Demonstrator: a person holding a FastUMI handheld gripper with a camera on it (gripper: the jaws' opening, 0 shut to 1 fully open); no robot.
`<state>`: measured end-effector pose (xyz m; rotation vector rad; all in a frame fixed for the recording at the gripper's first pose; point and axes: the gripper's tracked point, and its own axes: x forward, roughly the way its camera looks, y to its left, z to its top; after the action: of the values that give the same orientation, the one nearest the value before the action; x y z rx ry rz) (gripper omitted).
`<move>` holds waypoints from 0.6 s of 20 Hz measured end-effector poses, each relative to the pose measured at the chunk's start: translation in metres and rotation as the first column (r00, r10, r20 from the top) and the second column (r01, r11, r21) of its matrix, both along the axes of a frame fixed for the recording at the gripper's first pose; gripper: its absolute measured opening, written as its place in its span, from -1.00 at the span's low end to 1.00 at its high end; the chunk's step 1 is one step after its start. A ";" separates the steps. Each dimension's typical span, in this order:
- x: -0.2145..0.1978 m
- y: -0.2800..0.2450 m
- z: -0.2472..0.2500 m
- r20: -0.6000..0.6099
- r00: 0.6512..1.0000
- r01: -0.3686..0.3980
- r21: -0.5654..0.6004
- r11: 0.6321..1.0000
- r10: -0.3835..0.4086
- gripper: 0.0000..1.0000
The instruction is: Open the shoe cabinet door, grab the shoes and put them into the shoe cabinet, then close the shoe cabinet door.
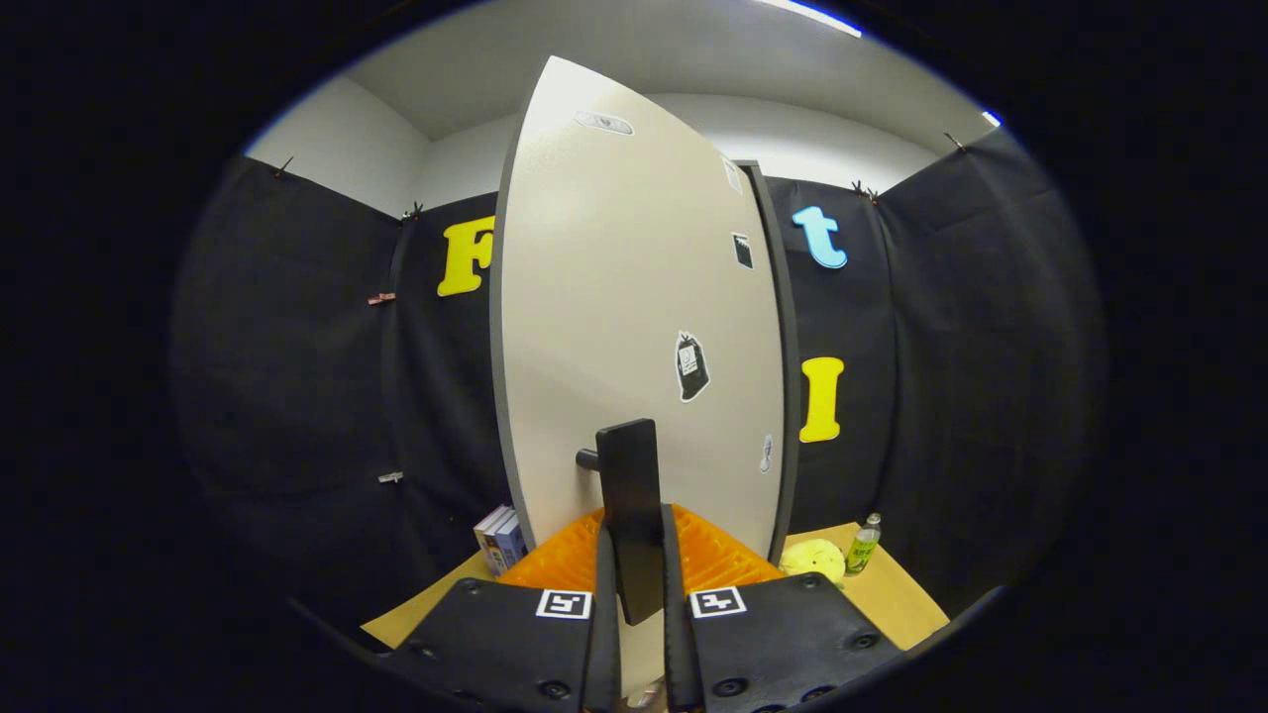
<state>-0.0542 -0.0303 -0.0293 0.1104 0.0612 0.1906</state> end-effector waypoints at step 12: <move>-0.018 -0.153 0.001 -0.014 0.983 0.184 -0.028 0.982 -0.185 -0.70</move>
<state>-0.0719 -0.1835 -0.0281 0.0904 0.0699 0.0033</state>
